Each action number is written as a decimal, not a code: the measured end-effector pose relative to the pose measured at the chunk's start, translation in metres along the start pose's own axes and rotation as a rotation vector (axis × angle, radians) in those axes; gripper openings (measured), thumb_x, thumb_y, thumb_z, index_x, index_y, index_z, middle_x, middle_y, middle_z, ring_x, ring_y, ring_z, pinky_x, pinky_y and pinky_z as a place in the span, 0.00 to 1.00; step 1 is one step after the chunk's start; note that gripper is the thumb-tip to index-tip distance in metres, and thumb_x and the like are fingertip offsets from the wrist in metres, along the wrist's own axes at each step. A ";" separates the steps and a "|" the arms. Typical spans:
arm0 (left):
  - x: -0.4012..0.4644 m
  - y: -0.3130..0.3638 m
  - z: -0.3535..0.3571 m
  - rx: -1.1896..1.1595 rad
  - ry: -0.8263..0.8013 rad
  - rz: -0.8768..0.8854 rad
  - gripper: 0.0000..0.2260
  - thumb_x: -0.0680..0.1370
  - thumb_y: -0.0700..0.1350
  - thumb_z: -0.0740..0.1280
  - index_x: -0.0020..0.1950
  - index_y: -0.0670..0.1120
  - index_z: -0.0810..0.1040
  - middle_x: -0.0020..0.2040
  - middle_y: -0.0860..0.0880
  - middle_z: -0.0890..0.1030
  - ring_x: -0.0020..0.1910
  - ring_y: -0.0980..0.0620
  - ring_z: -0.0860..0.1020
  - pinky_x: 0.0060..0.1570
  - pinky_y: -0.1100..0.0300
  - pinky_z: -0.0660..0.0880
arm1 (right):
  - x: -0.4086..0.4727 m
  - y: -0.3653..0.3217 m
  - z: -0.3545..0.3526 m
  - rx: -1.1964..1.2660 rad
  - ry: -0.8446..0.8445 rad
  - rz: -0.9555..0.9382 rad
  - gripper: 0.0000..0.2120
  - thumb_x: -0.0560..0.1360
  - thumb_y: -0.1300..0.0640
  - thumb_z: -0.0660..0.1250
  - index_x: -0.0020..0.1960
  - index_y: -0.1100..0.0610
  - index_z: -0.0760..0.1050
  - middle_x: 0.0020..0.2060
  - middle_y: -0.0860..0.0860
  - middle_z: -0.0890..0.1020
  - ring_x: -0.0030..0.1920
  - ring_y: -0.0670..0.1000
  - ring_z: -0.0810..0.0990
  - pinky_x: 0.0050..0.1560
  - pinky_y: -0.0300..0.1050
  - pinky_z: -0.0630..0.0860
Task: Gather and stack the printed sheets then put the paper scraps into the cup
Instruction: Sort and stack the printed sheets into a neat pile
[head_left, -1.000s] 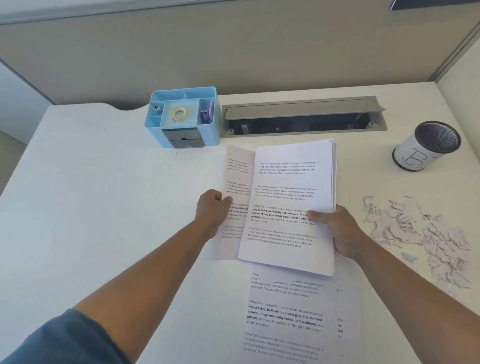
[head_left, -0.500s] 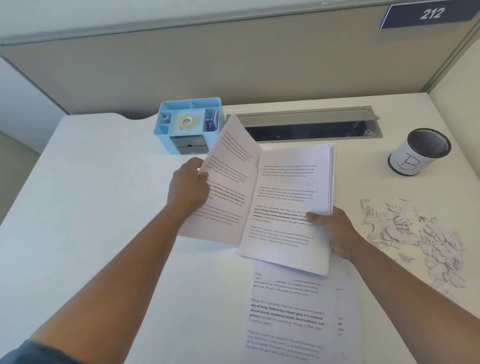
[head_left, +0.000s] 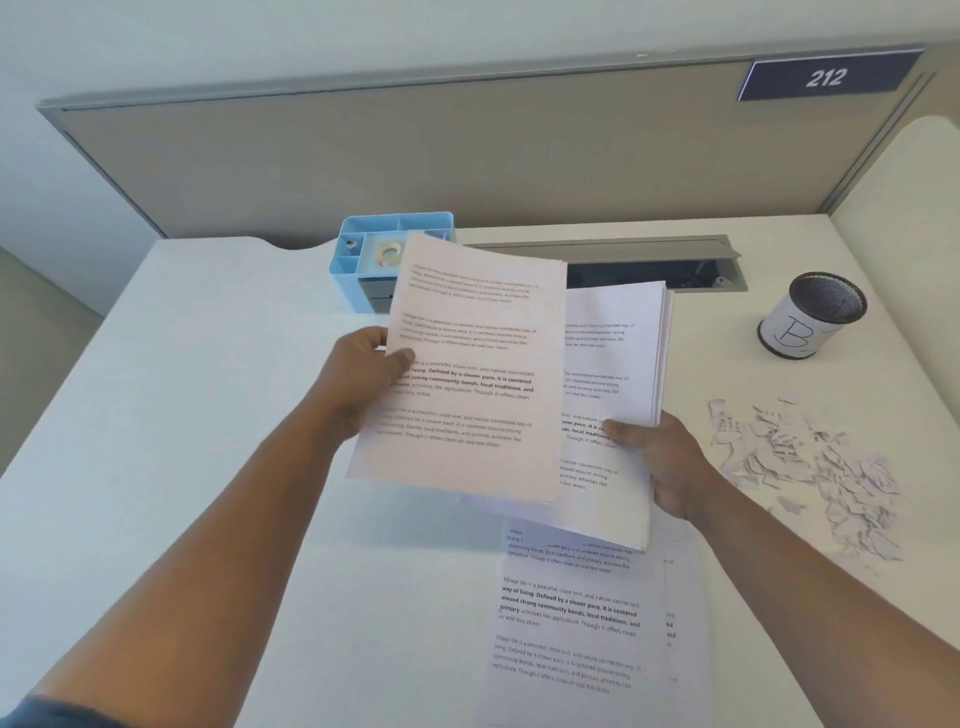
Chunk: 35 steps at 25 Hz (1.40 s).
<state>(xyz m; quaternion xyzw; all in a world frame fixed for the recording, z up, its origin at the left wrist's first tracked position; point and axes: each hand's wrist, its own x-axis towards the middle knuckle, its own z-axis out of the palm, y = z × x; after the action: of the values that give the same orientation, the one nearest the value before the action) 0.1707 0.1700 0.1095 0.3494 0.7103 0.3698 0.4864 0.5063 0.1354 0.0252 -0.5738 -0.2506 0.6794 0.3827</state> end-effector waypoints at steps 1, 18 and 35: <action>-0.003 -0.009 0.005 -0.019 -0.025 -0.024 0.03 0.81 0.37 0.69 0.54 0.43 0.81 0.50 0.41 0.87 0.43 0.42 0.87 0.47 0.44 0.84 | -0.005 -0.001 0.002 0.014 -0.031 -0.003 0.17 0.76 0.68 0.70 0.64 0.61 0.80 0.56 0.60 0.86 0.56 0.63 0.85 0.54 0.60 0.82; -0.041 -0.052 0.045 -0.128 -0.331 -0.140 0.10 0.85 0.34 0.61 0.64 0.44 0.76 0.58 0.42 0.86 0.55 0.41 0.85 0.54 0.45 0.82 | -0.051 -0.003 0.017 0.082 -0.169 -0.028 0.24 0.81 0.36 0.57 0.68 0.48 0.75 0.58 0.49 0.86 0.57 0.52 0.86 0.52 0.54 0.84; -0.054 -0.059 0.048 -0.135 -0.170 0.131 0.13 0.82 0.31 0.64 0.63 0.46 0.74 0.58 0.48 0.85 0.58 0.44 0.84 0.52 0.52 0.82 | -0.049 -0.012 0.031 -0.212 -0.182 -0.220 0.13 0.79 0.58 0.71 0.64 0.56 0.80 0.57 0.50 0.87 0.60 0.51 0.84 0.68 0.54 0.76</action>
<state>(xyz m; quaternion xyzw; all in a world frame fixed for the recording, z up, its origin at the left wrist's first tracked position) 0.2233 0.1044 0.0697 0.3915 0.6157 0.4169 0.5420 0.4816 0.1059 0.0694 -0.5163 -0.4157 0.6522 0.3678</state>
